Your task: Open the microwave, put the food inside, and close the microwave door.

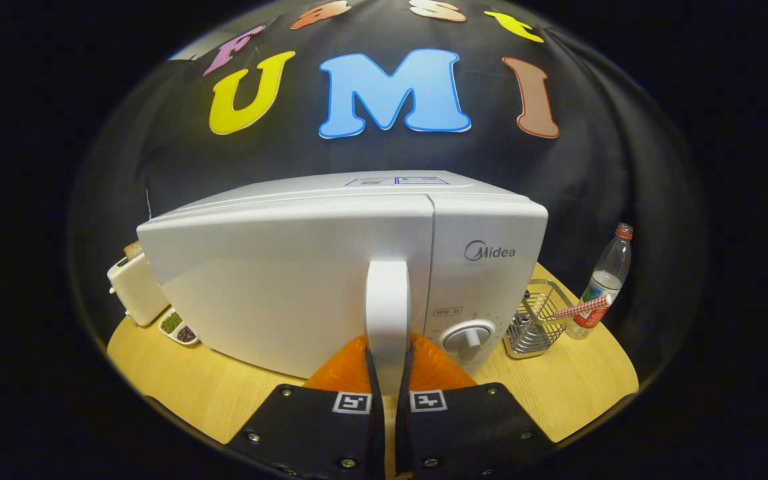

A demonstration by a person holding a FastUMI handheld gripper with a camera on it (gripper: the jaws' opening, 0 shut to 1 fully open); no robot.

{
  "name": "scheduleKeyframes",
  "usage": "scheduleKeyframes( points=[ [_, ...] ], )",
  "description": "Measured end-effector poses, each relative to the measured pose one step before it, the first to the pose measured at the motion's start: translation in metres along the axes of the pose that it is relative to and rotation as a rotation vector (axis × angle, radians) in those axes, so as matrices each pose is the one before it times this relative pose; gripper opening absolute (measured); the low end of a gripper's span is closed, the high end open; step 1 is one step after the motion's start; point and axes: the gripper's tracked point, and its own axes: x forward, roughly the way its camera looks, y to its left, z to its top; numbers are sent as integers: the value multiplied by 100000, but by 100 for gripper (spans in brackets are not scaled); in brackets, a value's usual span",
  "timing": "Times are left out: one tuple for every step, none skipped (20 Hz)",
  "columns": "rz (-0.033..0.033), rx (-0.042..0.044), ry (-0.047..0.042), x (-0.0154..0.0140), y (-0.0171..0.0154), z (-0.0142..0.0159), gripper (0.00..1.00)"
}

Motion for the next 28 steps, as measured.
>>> scheduleKeyframes(
  points=[
    [503,858,838,-51,195,-4,7],
    [340,75,1525,-482,137,-297,7],
    [-414,-2624,-1024,-920,105,-353,7],
    [-574,-2871,-743,-743,117,-277,7],
    [-415,196,134,-802,392,-519,7],
    [-227,2441,1164,-652,312,-408,7],
    [-228,2220,1420,-475,170,-235,7],
    [-26,1309,1663,-551,252,-288,7],
    [110,1284,979,-569,188,-317,7],
    [627,843,768,-619,310,-322,7],
    [524,535,146,-707,387,-334,7],
    [428,63,-201,-661,362,-332,7],
    [357,94,-84,-702,369,-507,10],
    [305,808,153,-750,430,-261,13],
    [315,986,181,-479,459,-504,17],
    [411,697,169,-826,479,-323,19],
    [500,-17,383,-522,475,-493,21],
    [338,-548,167,-691,533,-309,21],
    [459,-800,350,-671,607,-529,21],
    [349,-855,97,-893,620,-243,21],
    [457,-663,-15,-377,605,-546,22],
    [279,-518,-188,-595,594,-366,23],
    [296,-705,16,-569,713,-421,22],
    [353,-692,-125,-581,765,-339,22],
    [294,-780,24,-574,730,-377,23],
    [238,-722,13,-467,776,-321,22],
    [230,-880,195,-566,773,-412,22],
    [322,-991,-58,-506,907,-258,22]
  ],
)
